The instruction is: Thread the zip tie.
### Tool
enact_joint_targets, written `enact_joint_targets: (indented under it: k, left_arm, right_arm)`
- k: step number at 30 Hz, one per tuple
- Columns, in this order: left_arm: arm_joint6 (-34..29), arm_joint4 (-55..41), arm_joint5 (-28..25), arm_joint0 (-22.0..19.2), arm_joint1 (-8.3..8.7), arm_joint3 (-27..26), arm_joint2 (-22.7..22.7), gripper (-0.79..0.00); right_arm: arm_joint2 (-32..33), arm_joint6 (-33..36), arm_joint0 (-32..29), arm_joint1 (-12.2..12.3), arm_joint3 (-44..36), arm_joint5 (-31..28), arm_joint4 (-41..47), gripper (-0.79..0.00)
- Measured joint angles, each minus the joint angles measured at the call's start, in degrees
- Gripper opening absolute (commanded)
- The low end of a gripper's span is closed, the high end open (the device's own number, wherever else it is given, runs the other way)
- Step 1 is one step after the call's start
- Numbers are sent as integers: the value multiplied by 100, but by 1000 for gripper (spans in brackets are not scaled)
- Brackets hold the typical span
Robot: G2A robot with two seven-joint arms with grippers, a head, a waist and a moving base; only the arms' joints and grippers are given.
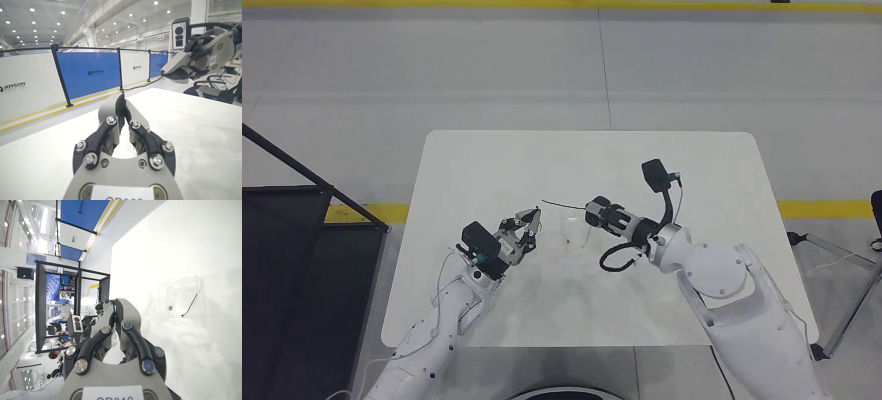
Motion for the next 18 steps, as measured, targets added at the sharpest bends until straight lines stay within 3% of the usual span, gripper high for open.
enact_joint_targets:
  k: [18]
  left_arm:
    - [0,0,0,0,0,0,0,-785]
  right_arm:
    - [68,42,-334,35,-311,-98,-301,-785]
